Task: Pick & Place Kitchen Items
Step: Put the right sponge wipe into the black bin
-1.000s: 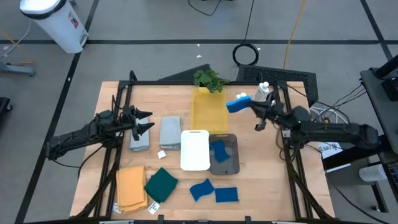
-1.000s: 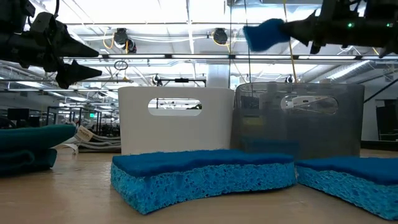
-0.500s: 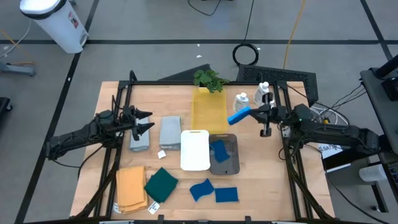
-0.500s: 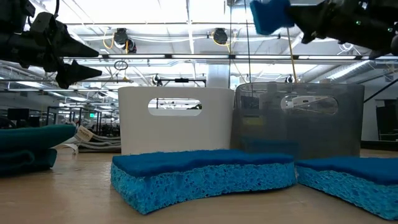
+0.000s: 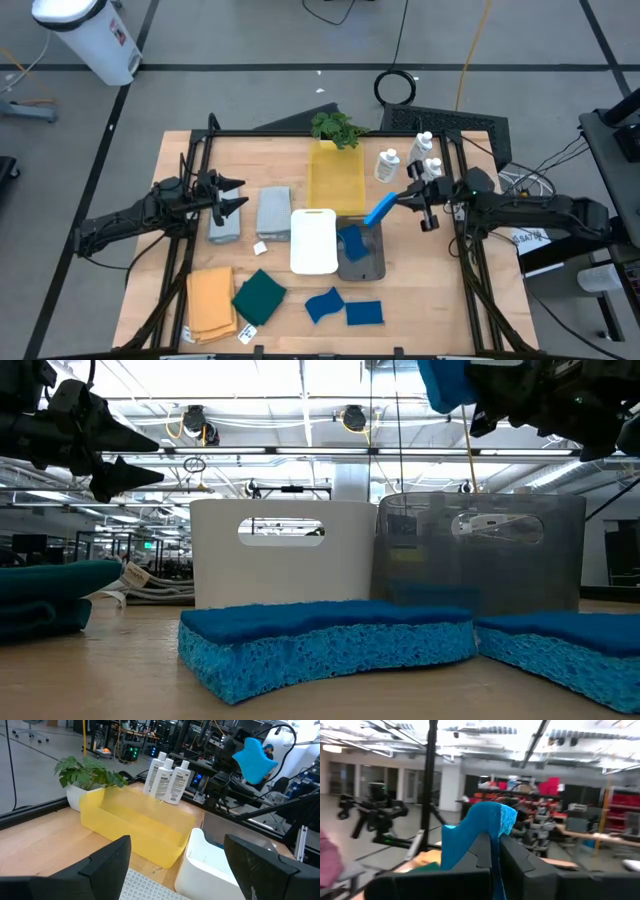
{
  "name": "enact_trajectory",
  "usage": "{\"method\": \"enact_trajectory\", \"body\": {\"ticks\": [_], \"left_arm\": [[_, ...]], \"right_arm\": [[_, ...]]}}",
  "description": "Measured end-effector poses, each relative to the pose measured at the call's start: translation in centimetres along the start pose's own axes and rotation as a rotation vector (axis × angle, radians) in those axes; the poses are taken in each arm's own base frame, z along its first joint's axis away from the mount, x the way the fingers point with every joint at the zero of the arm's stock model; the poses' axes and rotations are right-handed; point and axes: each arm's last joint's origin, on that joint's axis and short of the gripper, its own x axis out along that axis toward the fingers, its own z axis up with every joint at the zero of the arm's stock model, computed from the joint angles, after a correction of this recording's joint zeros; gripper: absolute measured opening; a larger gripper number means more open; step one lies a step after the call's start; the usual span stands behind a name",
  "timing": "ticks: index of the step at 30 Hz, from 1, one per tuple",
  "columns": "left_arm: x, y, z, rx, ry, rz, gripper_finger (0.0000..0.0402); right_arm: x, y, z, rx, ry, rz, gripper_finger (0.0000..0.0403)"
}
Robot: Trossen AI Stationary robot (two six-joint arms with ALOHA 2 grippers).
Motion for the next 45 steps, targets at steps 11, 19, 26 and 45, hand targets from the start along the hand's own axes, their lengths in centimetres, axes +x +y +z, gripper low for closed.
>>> {"method": "enact_trajectory", "body": {"ticks": [11,19,26,45], "left_arm": [[0.0,0.0,0.0,0.0,0.0,0.0,0.0324],[0.0,0.0,0.0,0.0,0.0,0.0,0.0324],[0.0,0.0,0.0,0.0,0.0,0.0,0.0324],[0.0,0.0,0.0,0.0,0.001,0.0,0.0324]], "right_arm": [[2.2,3.6,0.2,0.017,-0.012,0.167,0.0],[6.2,6.8,0.5,-0.021,0.386,-0.04,0.0],[9.5,9.4,-0.3,-0.147,0.68,-0.091,0.0],[13.7,11.1,-3.8,-0.241,1.141,0.103,0.0]]}}
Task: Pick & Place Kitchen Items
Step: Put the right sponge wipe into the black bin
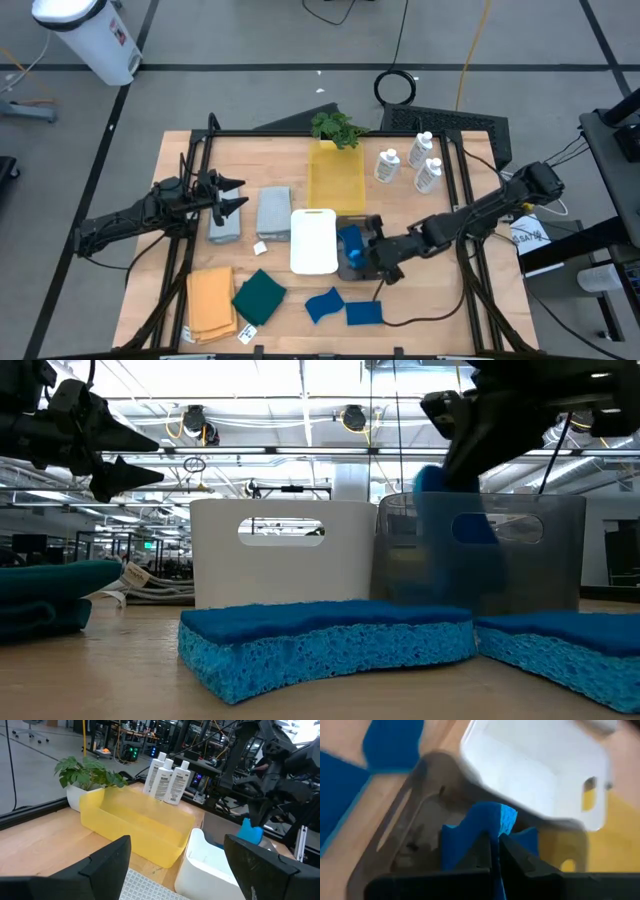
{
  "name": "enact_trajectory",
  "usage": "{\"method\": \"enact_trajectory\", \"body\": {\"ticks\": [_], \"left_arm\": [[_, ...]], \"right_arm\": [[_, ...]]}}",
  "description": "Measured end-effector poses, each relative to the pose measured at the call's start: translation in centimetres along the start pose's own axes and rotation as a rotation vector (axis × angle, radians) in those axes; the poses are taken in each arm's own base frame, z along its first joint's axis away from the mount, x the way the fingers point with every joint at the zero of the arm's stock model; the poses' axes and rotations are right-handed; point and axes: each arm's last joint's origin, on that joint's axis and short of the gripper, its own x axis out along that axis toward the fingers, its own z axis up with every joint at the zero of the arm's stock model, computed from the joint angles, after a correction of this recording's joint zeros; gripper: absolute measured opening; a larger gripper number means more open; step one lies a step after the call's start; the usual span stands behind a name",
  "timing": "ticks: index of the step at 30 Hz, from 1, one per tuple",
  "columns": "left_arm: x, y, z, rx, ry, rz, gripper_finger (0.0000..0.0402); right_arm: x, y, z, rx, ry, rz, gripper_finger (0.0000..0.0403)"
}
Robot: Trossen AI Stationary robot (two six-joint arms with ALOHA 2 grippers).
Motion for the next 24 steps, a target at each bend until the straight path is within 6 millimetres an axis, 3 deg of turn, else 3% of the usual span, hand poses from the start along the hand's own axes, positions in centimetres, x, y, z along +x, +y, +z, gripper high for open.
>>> {"method": "enact_trajectory", "body": {"ticks": [15,24], "left_arm": [[0.0,0.0,0.0,0.0,0.0,0.0,0.0324],[0.0,0.0,0.0,0.0,-0.001,-0.001,0.0324]], "right_arm": [[0.8,-2.0,-0.9,0.08,0.055,-0.022,0.0],[2.5,-3.1,-1.4,0.095,0.079,-0.014,0.0]]}}
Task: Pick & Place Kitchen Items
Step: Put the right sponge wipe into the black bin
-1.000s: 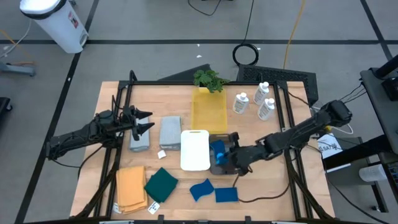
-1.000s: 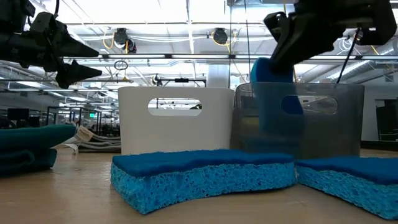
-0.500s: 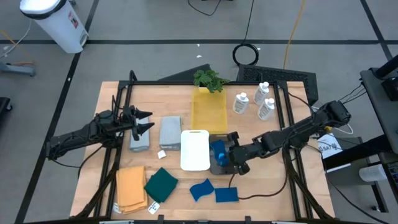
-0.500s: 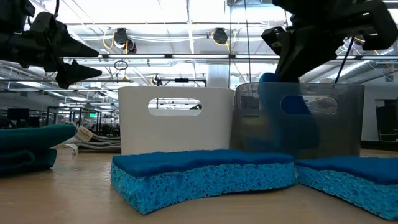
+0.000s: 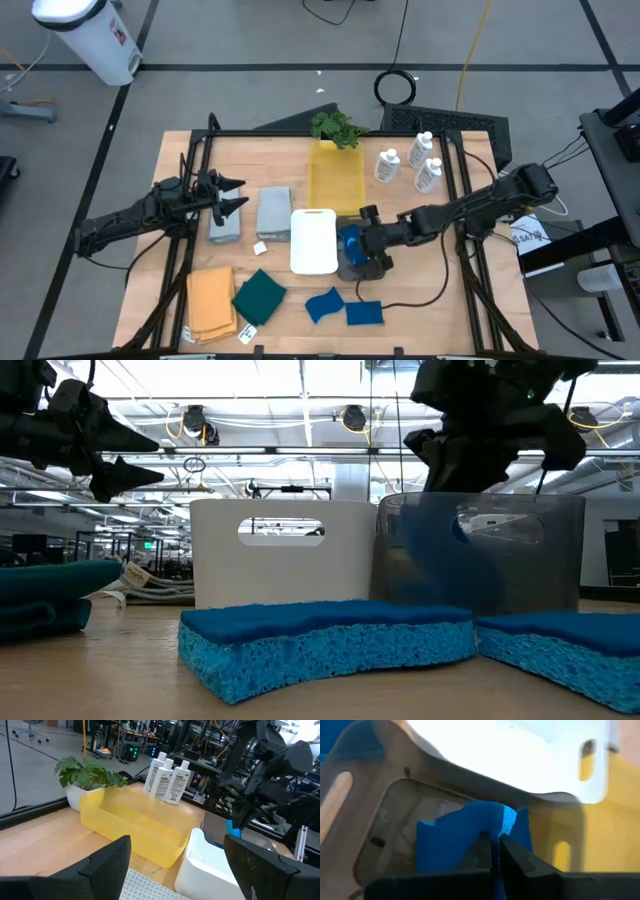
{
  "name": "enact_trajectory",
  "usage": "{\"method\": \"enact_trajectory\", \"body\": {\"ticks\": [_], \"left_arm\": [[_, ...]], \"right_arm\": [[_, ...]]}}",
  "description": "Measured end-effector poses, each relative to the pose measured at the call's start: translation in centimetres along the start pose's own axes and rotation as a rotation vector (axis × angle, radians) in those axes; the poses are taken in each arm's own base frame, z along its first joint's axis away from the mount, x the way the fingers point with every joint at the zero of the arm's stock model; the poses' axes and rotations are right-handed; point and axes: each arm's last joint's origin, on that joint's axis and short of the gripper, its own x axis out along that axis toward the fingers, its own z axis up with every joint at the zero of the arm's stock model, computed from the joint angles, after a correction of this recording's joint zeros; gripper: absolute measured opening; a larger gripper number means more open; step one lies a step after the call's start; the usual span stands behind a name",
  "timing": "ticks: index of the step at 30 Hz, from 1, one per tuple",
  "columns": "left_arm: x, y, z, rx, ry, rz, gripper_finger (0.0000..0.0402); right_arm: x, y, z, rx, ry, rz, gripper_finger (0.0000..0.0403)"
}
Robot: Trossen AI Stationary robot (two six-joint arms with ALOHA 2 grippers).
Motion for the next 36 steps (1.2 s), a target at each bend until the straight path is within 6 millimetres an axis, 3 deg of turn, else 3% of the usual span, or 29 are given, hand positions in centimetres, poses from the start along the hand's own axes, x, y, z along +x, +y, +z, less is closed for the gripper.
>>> {"method": "enact_trajectory", "body": {"ticks": [25,30,36], "left_arm": [[0.0,0.0,0.0,0.0,0.001,0.0,0.0324],[0.0,0.0,0.0,0.0,0.0,0.0,0.0324],[0.0,0.0,0.0,0.0,0.0,0.0,0.0324]], "right_arm": [[0.6,-1.6,0.2,0.084,-0.056,-0.031,0.0002],[0.9,-1.5,0.1,0.1,-0.102,-0.041,0.0023],[1.2,-1.4,0.0,0.112,-0.156,-0.052,0.008]]}}
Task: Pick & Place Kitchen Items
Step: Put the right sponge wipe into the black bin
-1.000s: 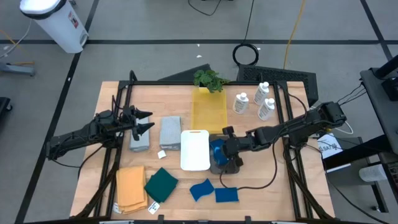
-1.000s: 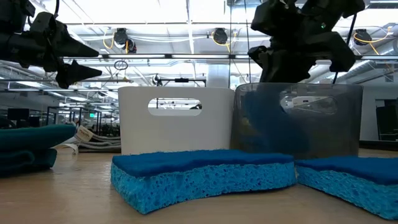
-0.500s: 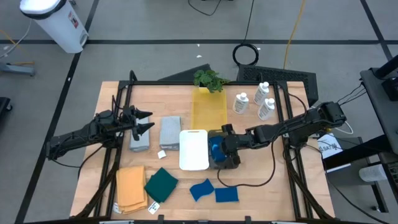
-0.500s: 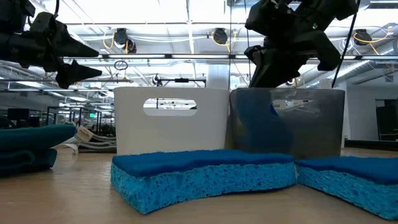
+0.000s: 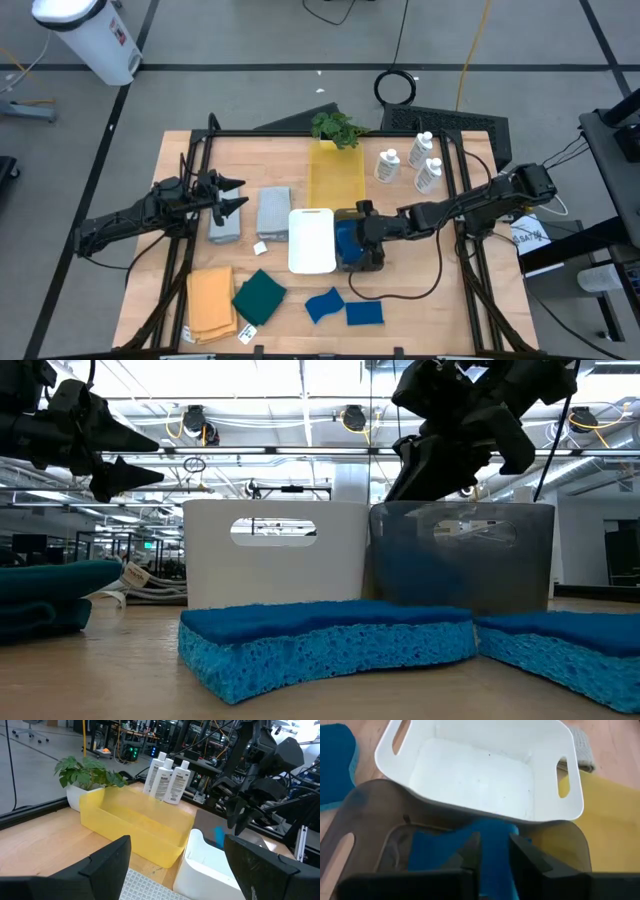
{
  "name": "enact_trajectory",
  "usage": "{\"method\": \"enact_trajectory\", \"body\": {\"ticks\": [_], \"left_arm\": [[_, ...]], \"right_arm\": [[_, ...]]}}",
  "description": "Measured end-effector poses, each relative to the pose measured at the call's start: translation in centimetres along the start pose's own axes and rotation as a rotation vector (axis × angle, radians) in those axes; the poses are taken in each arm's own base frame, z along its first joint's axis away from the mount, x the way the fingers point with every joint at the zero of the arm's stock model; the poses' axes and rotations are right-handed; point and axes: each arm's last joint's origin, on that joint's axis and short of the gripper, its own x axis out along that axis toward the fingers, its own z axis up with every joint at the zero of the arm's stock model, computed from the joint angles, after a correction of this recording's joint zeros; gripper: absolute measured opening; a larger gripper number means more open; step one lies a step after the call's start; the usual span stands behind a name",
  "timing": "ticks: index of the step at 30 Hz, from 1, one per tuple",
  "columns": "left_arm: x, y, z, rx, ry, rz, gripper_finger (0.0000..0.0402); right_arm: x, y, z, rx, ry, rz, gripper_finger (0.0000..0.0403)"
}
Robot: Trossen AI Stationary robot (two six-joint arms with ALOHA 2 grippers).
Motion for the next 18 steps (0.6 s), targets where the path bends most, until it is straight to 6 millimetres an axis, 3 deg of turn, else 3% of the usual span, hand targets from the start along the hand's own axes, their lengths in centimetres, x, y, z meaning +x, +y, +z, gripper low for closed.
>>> {"method": "enact_trajectory", "body": {"ticks": [9,18], "left_arm": [[0.0,0.0,-0.01,0.0,0.0,0.001,0.0324],[0.0,0.0,0.0,0.0,0.0,0.0,0.0324]], "right_arm": [[0.01,-0.09,0.43,0.038,-0.05,-0.01,0.0165],[0.01,-0.09,0.47,0.039,-0.054,-0.008,0.0189]]}}
